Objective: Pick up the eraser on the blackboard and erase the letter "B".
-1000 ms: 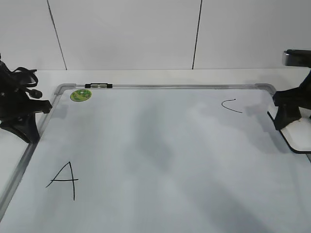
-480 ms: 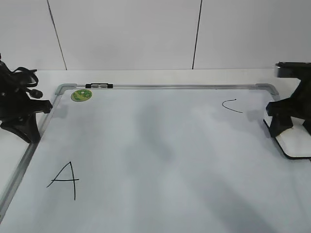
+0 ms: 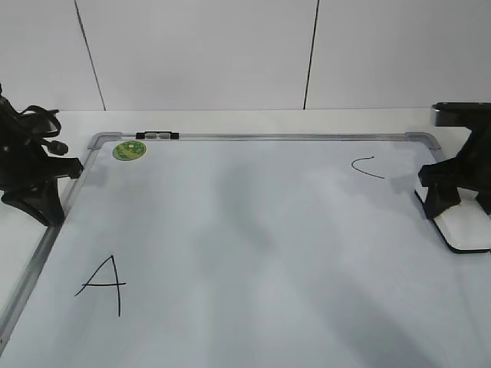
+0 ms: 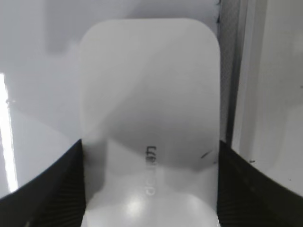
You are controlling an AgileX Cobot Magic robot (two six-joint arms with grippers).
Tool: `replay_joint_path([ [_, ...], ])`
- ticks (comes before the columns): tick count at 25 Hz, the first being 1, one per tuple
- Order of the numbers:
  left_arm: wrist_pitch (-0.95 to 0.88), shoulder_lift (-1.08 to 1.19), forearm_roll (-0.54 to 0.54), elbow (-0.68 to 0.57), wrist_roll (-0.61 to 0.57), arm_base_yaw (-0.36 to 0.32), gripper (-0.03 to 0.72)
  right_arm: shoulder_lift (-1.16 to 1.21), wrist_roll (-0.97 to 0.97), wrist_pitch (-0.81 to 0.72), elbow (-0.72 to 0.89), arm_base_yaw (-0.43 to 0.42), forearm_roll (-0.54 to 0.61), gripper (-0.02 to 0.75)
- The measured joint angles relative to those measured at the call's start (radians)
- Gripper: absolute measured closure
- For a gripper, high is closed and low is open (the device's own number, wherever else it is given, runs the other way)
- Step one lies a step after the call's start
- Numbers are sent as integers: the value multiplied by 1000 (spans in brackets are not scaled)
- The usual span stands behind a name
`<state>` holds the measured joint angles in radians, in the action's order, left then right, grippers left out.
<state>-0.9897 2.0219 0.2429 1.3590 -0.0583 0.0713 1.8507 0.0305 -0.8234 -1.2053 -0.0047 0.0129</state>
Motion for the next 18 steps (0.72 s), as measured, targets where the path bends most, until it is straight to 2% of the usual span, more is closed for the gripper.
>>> replay_joint_path([
  [18,0,0,4,0,-2,0,671,0,-3,0,0,0,-13,206],
])
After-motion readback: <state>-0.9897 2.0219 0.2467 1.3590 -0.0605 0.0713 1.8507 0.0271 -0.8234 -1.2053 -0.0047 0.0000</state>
